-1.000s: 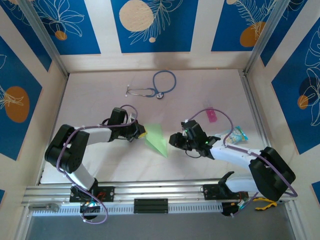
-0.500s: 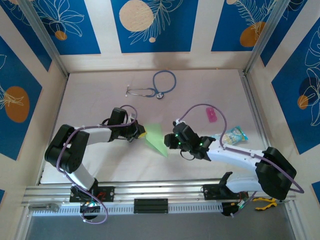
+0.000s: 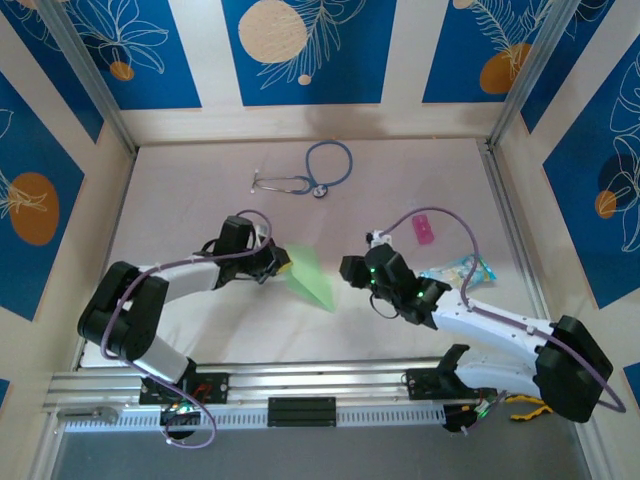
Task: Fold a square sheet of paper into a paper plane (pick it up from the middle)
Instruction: Fourth fold the wing at the center of the table.
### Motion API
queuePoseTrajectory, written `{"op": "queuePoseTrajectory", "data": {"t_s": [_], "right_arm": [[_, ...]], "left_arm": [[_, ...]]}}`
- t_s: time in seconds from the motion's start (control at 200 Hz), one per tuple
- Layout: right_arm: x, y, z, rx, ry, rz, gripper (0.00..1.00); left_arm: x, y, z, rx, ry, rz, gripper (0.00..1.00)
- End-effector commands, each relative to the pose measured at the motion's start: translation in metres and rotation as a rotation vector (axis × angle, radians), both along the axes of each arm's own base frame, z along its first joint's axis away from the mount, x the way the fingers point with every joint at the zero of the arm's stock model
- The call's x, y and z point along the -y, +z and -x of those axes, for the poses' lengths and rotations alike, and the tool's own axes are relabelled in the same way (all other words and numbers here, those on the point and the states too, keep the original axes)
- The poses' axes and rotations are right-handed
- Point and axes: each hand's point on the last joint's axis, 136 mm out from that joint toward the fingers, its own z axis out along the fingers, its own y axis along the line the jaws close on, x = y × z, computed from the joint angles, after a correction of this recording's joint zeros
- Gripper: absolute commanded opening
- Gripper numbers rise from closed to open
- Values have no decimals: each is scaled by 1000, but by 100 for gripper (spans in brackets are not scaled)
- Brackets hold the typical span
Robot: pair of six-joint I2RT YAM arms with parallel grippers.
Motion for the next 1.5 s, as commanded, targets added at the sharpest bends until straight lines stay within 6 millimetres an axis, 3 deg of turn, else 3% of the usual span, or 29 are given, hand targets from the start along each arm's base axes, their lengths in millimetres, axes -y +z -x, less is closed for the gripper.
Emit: {"op": "queuePoseTrajectory", "data": {"t_s": [0.0,0.09,0.35,0.62,0.735,0.88,0.995,1.496], "right_arm": [[-4,-15,4,-89,35,-144,33],[-22,-12,13,-53,197,-128,37],[-41,-21,27,214,297,207,48],[-79,-39,54,406,533,536,48],[-85,-49,50,414,543,655,46],[-98,-53,48,450,549,681,45],[-102,-59,49,452,573,686,44],[-85,-76,37,412,482,763,37]], "left_arm": [[0,-4,6,-12,24,-20,0],[1,-3,6,-9,32,-23,0],[-2,-1,6,4,67,-45,1],[1,-1,7,3,76,-27,1],[2,0,7,6,71,-21,2],[0,0,10,11,73,-20,2],[-2,1,11,16,76,-22,2],[-1,2,11,21,65,-25,3]]}}
